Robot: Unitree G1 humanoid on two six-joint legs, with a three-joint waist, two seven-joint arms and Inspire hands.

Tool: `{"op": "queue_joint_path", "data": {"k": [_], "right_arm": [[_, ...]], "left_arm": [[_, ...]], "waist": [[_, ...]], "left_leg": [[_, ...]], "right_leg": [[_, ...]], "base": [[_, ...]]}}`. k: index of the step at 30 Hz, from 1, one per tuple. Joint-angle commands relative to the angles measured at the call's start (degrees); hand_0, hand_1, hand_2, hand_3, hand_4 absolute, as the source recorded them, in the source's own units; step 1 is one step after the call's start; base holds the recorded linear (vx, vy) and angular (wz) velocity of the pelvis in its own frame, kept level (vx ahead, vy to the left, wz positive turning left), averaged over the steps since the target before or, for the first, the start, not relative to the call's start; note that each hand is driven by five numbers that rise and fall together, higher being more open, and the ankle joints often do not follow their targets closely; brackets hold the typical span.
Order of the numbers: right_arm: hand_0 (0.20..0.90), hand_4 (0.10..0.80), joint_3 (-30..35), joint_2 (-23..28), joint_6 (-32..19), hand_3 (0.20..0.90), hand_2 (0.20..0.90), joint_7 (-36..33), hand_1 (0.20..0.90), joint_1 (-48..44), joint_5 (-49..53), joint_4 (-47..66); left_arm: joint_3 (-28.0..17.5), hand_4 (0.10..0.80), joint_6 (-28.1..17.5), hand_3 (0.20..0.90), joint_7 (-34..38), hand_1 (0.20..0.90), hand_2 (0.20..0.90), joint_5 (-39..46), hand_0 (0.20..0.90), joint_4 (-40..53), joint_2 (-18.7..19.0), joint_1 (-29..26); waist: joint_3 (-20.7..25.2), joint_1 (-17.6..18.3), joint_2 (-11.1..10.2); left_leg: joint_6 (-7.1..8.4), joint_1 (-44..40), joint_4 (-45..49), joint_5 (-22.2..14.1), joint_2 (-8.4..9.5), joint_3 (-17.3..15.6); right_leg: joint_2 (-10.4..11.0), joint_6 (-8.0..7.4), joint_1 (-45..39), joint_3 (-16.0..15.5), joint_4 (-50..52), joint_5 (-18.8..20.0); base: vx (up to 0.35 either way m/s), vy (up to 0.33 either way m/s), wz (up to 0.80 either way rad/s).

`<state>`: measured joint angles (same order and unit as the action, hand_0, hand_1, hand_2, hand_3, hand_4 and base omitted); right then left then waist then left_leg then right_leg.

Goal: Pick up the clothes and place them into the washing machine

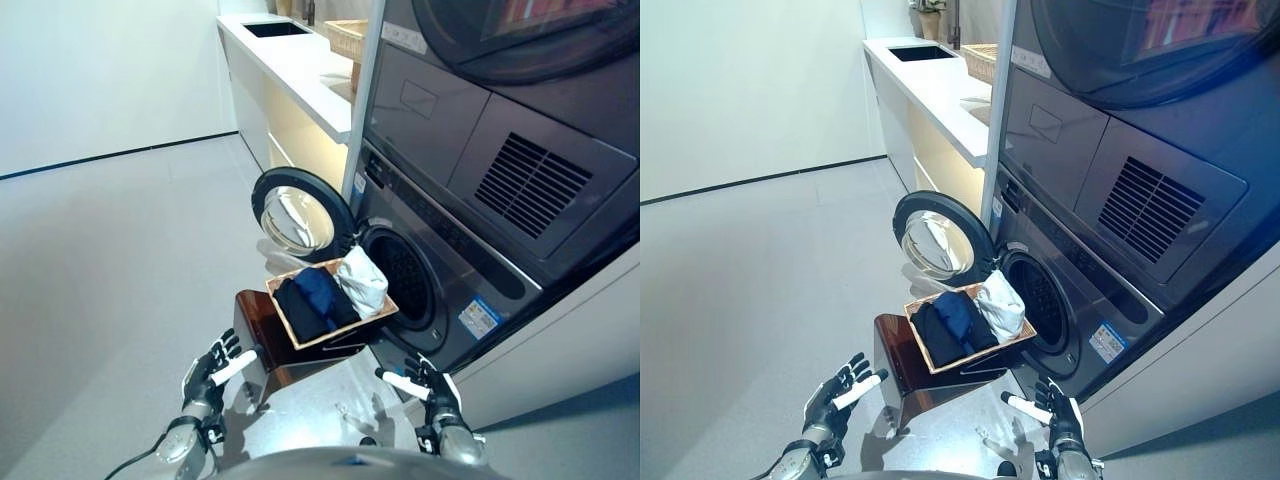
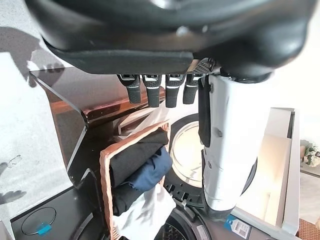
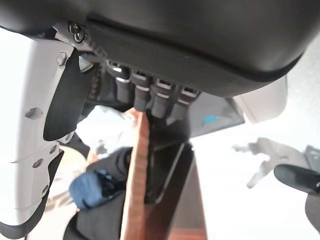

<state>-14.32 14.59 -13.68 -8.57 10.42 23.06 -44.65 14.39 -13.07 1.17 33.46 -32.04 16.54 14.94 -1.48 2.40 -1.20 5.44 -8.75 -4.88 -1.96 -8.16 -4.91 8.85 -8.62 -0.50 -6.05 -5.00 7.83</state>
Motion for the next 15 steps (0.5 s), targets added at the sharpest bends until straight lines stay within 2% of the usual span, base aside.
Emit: {"op": "queue_joint_path", "data": {"k": [1,15], "right_arm": [[0.900,0.800,0.10,0.98,-3.92,0.900,0.900,0.30,0.900,-6.39,0.08,0.87],[0.900,0.800,0.05,1.00,-3.86,0.900,0.900,0.16,0.900,-6.33,-0.03,0.56]], "left_arm": [[-0.57,0.800,-4.08,0.900,-1.62,0.900,0.900,-0.15,0.900,2.74,1.60,-4.95],[-1.25,0.800,-4.25,0.900,-0.75,0.900,0.900,-1.09,0.900,1.95,1.71,-4.93]], "waist": [[-0.63,0.55,-0.84],[-0.63,0.51,-1.17]], "left_leg": [[-0.75,4.24,-0.12,3.32,1.48,1.15],[-0.75,3.78,-0.12,3.06,1.42,1.13]], "right_leg": [[0.37,-1.67,-2.64,-1.65,0.00,-1.09],[0.38,-1.65,-3.09,-1.46,0.00,-1.25]], "base": [[0.000,0.000,0.00],[0.000,0.000,0.00]]}}
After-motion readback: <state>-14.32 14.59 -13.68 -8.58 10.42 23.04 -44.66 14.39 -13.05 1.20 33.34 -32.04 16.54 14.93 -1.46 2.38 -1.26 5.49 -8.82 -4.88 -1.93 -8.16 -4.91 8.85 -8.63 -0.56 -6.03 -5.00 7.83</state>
